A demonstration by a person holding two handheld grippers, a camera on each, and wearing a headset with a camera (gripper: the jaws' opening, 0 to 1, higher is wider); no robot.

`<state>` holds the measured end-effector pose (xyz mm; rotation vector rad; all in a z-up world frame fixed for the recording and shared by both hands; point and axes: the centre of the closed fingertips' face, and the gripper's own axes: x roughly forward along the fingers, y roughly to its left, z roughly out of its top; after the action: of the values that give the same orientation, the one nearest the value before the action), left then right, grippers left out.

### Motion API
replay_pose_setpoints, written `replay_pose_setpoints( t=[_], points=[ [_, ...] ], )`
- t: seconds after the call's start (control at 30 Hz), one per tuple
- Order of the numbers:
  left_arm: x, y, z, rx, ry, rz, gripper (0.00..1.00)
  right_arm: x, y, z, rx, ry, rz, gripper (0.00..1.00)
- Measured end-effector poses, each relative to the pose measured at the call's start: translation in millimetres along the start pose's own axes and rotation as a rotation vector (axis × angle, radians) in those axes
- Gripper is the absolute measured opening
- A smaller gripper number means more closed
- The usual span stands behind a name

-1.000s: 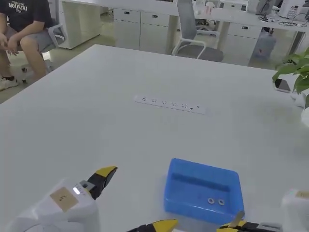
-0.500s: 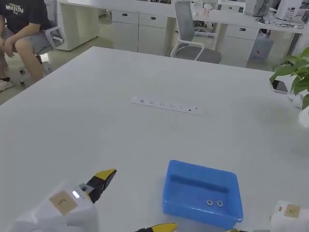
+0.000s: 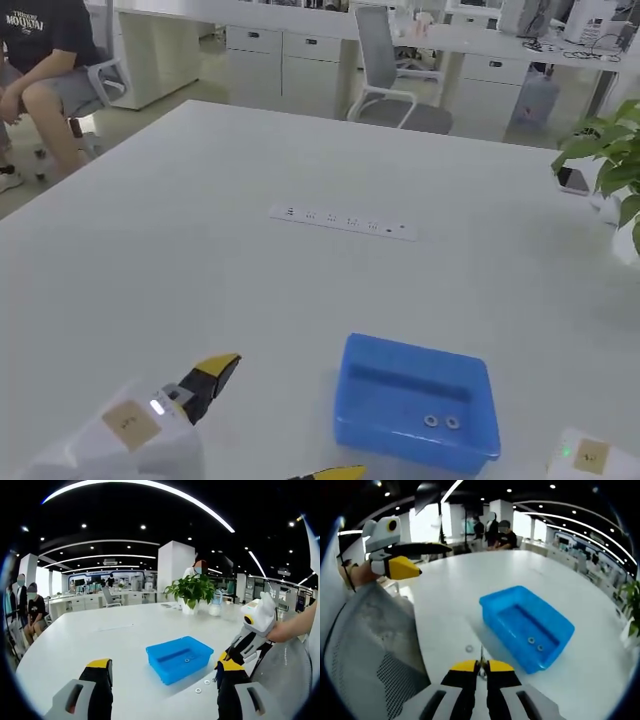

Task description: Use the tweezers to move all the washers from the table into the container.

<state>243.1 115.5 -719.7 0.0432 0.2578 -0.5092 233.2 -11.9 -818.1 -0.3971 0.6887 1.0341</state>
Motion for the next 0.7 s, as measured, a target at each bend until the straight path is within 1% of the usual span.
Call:
replay_pose_setpoints(
  t=[0.07,0.13,0.23,0.4,0.5,0.6,0.63,0.67,0.7],
  points=[
    [-0.2,1.0,0.0,-0.001,-0.001,0.004,0.88,-0.7,-0.2,0.8,-0.002,0.006,-0.001,0.03],
    [-0.4,1.4,-0.1,-0.003,0.000,0.005,0.88,-2.9,-0.7,5.7,0.018,-0.009,0.007,0.03],
    [-0.5,2.1,0.3,-0.002,-0.003,0.007,0.88,-7.6,-4.2,12.6,0.048,-0.025,0.003,0.03],
    [-0.6,2.7,0.4,-0.006,-0.005,0.007,0.87,-19.8,-16.4,27.8,0.119,-0.079,-0.006,0.03],
    [-0.7,3.1,1.0,-0.008,-0.008,0.009,0.87,-25.6,-22.2,34.7,0.144,-0.102,-0.008,0.03],
    [-0.8,2.9,1.2,-0.010,-0.008,0.009,0.87,-28.1,-29.1,36.7,0.197,-0.119,-0.009,0.03],
    [-0.8,2.6,1.3,-0.012,-0.010,0.007,0.87,-29.4,-30.7,39.7,0.243,-0.143,-0.002,0.03],
    [-0.8,2.5,1.2,-0.013,-0.009,0.006,0.87,-30.6,-31.6,41.9,0.271,-0.160,0.005,0.03],
    [-0.9,2.8,0.9,-0.010,-0.008,0.008,0.87,-32.9,-34.6,46.4,0.319,-0.193,0.011,0.03]
  ],
)
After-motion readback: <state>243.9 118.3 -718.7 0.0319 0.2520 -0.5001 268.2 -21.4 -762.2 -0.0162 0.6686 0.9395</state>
